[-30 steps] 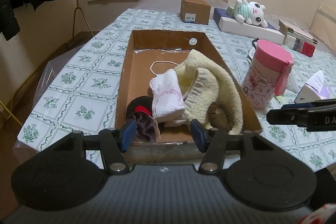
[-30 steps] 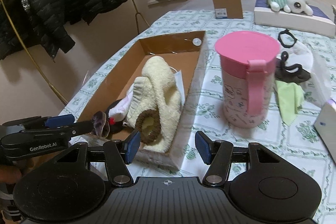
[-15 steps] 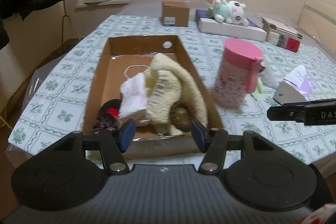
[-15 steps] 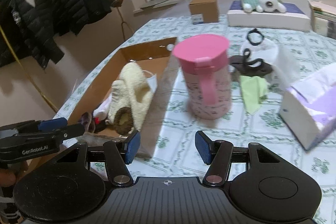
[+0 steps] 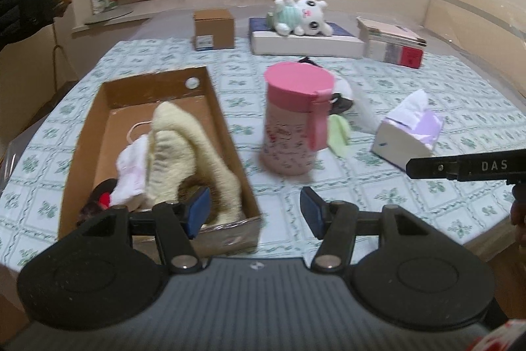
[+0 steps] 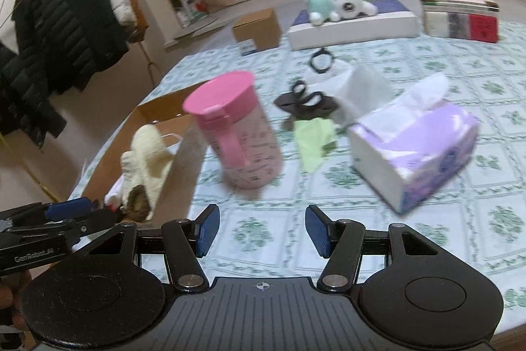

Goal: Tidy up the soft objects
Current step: 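Move both tools back toward the white plastic bag and tissue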

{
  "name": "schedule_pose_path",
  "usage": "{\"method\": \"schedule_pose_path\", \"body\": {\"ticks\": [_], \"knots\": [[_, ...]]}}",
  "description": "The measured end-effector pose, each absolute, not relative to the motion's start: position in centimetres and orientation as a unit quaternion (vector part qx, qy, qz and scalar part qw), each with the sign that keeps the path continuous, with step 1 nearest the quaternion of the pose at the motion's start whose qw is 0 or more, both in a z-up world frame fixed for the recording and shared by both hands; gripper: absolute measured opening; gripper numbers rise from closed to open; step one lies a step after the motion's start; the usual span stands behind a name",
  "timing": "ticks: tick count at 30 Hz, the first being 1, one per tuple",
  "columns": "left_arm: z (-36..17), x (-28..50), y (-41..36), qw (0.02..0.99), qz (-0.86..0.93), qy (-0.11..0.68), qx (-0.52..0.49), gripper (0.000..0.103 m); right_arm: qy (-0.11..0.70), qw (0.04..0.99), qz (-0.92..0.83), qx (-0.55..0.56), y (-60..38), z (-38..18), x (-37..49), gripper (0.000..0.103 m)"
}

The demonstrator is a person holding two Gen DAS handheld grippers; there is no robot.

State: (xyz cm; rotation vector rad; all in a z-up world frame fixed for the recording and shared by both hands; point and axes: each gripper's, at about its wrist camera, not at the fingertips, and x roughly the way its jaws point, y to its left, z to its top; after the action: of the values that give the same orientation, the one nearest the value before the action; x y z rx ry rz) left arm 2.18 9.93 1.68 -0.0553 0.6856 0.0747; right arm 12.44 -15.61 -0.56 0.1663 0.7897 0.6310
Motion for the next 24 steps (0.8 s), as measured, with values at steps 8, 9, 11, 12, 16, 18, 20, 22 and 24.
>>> {"method": "schedule_pose_path", "body": {"ticks": [8,9,11,12,16,18,20,22,24], "knots": [[2.1,3.2,8.2,0.944,0.011,0.331,-0.013,0.059,0.377,0.88,0.274,0.092,-18.6,-0.6,13.0,0.058],[2.1,3.3,8.0,0.944,0.008,0.33,-0.012,0.059,0.377,0.881,0.272,0.093,-18.9,-0.6,13.0,0.058],[2.2,3.4,7.8,0.944,0.002,0.33,-0.01,0.059,0.376,0.882,0.269,0.095,-19.3,-0.5,13.0,0.058],[2.3,3.6,7.7,0.944,-0.002,0.33,-0.009,0.059,0.376,0.882,0.268,0.094,-19.5,-0.5,13.0,0.058],[2.8,4.3,7.3,0.944,-0.02,0.328,0.006,0.059,0.371,0.886,0.267,0.084,-20.0,-0.2,13.4,0.058],[3.1,4.8,7.1,0.945,-0.031,0.327,0.016,0.059,0.366,0.888,0.267,0.076,-20.3,0.2,13.6,0.058],[3.5,5.4,6.8,0.945,-0.043,0.325,0.022,0.059,0.361,0.891,0.266,0.068,-20.6,0.6,14.0,0.058],[4.0,6.3,6.7,0.945,-0.055,0.322,0.03,0.059,0.356,0.894,0.266,0.057,-21.0,1.0,14.5,0.058],[4.5,7.3,6.7,0.944,-0.067,0.322,0.034,0.059,0.351,0.896,0.267,0.046,-21.3,1.5,15.1,0.058]]}}
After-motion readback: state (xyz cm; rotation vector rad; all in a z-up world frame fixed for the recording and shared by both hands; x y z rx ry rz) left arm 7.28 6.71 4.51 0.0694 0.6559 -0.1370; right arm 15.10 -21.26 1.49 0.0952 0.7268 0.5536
